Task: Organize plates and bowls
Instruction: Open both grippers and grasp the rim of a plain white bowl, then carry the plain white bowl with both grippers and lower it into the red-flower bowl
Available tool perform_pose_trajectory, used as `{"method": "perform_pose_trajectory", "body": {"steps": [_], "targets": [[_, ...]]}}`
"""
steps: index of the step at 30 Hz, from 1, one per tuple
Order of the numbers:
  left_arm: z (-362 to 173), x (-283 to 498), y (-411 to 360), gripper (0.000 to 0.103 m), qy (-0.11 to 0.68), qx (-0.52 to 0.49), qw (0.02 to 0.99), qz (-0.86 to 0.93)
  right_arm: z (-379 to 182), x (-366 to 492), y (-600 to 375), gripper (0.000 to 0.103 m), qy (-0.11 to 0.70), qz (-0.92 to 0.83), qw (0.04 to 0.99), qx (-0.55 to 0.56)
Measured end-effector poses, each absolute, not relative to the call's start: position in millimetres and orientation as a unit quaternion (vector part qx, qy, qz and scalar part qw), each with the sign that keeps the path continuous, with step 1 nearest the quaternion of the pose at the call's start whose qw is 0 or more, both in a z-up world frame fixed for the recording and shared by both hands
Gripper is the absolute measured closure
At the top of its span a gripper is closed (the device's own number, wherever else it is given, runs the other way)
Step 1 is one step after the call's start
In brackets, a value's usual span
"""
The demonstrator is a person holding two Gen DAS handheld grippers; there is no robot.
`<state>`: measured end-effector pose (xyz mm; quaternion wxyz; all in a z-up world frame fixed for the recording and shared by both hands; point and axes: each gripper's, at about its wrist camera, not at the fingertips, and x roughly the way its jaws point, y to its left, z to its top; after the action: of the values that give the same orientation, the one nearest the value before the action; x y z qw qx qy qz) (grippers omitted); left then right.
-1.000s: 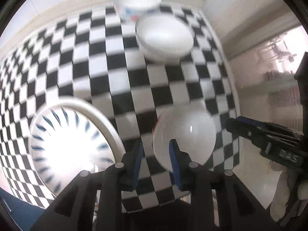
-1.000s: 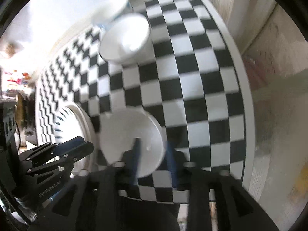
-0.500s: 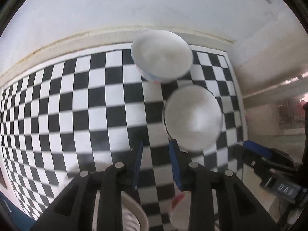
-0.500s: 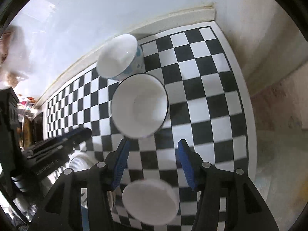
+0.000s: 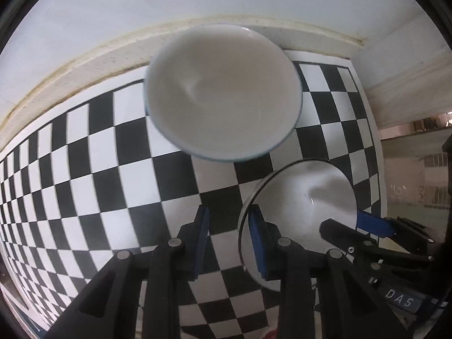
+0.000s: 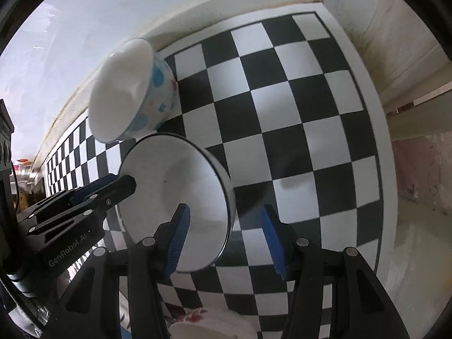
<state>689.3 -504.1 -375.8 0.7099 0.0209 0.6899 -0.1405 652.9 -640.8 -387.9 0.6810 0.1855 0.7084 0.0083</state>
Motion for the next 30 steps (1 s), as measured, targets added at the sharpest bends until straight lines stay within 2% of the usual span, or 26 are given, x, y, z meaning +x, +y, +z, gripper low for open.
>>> {"method": "perform_pose_trajectory", "body": {"steps": [9,12,14,17,30], "targets": [[-395,698,-507,0.078,0.705,0.013,0.69,-0.162,-408,662,-644,0.049,0.719,0.013,0.667,0.193],[-397,696,-499,0.083,0.71,0.001,0.684,-0.171,-412,662,-645,0.062,0.722,0.017,0.662,0.202],[-401,696,-497,0.084,0.712,-0.004,0.68,-0.172,-417,664,-645,0.086,0.725,0.015,0.658,0.206],[-406,695,-495,0.088,0.719,-0.022,0.671,-0.179,-418,663,-642,0.092,0.727,0.009,0.656,0.202],[-381,683,-484,0.089,0.714,-0.033,0.677,-0.177,-391,646,-643,0.095,0.723,0.015,0.662,0.197]]}}
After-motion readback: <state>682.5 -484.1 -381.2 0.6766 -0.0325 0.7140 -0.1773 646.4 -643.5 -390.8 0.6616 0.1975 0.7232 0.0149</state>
